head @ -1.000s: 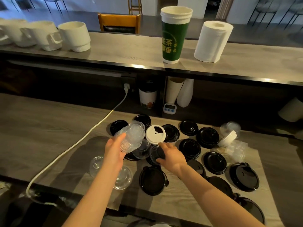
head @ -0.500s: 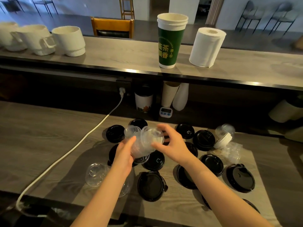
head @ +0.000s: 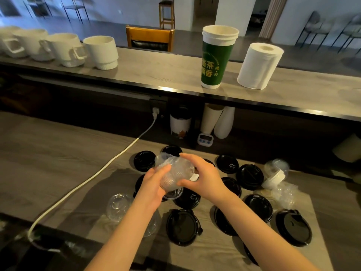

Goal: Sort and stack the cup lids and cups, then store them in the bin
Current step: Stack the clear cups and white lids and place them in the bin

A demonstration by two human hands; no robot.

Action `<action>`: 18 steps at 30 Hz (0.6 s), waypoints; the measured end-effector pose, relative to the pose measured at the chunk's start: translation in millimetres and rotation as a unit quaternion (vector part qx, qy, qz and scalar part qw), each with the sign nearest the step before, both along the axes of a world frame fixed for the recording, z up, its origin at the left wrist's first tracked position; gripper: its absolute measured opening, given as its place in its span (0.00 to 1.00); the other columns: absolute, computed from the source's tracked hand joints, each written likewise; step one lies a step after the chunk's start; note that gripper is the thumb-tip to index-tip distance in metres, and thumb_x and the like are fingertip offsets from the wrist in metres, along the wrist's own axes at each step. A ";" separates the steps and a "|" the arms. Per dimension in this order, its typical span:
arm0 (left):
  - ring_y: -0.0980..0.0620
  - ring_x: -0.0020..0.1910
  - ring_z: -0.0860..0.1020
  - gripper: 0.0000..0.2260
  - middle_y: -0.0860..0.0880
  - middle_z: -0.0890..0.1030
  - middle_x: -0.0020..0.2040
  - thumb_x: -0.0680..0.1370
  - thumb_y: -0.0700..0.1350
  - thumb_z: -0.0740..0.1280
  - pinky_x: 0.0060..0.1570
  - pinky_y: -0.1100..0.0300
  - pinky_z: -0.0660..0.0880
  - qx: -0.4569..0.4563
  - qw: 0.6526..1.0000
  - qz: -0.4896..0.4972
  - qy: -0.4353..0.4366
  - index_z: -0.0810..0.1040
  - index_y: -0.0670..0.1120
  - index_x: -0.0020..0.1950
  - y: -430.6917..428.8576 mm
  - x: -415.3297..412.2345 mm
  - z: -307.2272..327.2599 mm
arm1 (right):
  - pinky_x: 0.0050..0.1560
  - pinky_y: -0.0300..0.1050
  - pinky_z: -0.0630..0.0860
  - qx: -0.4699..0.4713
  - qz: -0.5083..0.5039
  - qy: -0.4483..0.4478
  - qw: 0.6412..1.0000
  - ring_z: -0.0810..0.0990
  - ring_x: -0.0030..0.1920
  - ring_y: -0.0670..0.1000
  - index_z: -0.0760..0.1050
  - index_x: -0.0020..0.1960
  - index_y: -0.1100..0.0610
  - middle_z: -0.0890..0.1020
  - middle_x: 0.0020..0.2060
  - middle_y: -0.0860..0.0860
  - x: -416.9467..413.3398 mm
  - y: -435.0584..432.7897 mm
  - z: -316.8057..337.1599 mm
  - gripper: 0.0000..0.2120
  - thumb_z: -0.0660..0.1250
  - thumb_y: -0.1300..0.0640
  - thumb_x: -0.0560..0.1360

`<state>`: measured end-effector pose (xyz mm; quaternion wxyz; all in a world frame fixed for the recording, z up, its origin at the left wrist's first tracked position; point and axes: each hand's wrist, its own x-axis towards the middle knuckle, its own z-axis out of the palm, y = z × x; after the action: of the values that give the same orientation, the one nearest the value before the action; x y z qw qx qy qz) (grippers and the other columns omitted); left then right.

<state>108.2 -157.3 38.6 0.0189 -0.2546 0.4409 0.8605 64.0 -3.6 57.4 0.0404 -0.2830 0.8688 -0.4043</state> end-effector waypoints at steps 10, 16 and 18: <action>0.50 0.43 0.80 0.04 0.43 0.80 0.48 0.77 0.38 0.65 0.33 0.63 0.79 -0.065 0.985 0.162 -0.002 0.71 0.44 0.49 -51.1 -3.1 6.3 | 0.69 0.51 0.64 0.251 0.075 0.009 0.965 0.62 0.73 0.54 0.58 0.75 0.53 0.64 0.73 0.52 -18.0 -24.4 -42.9 0.32 0.66 0.48 0.75; 0.49 0.45 0.80 0.13 0.42 0.79 0.51 0.76 0.39 0.66 0.34 0.61 0.78 -0.066 0.981 0.178 -0.029 0.69 0.40 0.59 -57.5 -0.5 -4.5 | 0.74 0.61 0.47 0.399 0.130 0.031 0.907 0.51 0.76 0.55 0.52 0.77 0.52 0.57 0.76 0.52 -20.1 -46.8 -70.7 0.34 0.64 0.46 0.76; 0.49 0.45 0.80 0.14 0.42 0.78 0.51 0.76 0.39 0.66 0.36 0.60 0.77 -0.066 0.980 0.185 -0.038 0.68 0.40 0.60 -58.2 -1.6 -7.2 | 0.74 0.60 0.47 0.396 0.124 0.035 0.909 0.53 0.76 0.55 0.52 0.76 0.52 0.59 0.75 0.53 -22.0 -47.6 -73.8 0.33 0.64 0.49 0.76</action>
<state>106.6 -215.5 31.5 -0.1403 -0.3650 0.4413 0.8077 42.0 -51.2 -16.3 0.1682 -0.3629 0.9165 -0.0086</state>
